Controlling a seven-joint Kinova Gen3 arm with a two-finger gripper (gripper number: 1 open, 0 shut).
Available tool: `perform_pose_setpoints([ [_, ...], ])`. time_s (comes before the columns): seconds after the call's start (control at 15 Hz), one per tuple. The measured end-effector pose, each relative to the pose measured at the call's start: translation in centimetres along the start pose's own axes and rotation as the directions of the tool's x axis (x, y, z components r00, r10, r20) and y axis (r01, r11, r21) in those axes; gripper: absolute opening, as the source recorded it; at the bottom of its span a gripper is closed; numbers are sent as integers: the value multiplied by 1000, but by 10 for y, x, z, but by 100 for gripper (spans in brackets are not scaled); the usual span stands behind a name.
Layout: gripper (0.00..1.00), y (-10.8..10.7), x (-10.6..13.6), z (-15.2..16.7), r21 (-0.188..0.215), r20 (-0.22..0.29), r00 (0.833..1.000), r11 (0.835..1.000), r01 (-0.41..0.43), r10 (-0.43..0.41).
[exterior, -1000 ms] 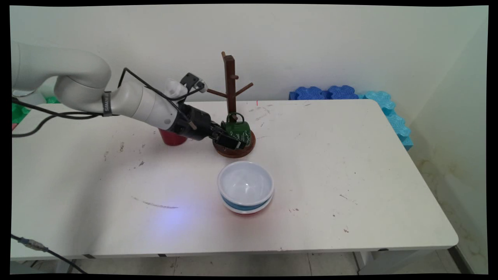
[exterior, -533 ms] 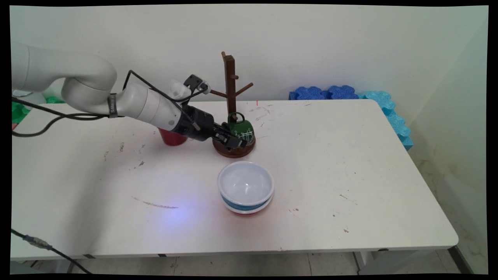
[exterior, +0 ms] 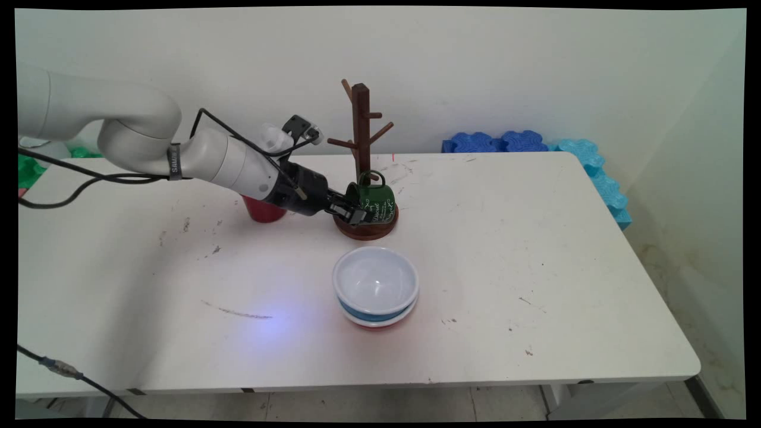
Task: Place the picked object on the table
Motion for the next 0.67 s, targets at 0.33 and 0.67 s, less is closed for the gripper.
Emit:
perform_pose_setpoints([
  [0.33,0,1,2,-2,-3,0,1000,1000,-5,5],
  [0.67,0,10,8,-7,-25,-4,1000,999,-28,28],
])
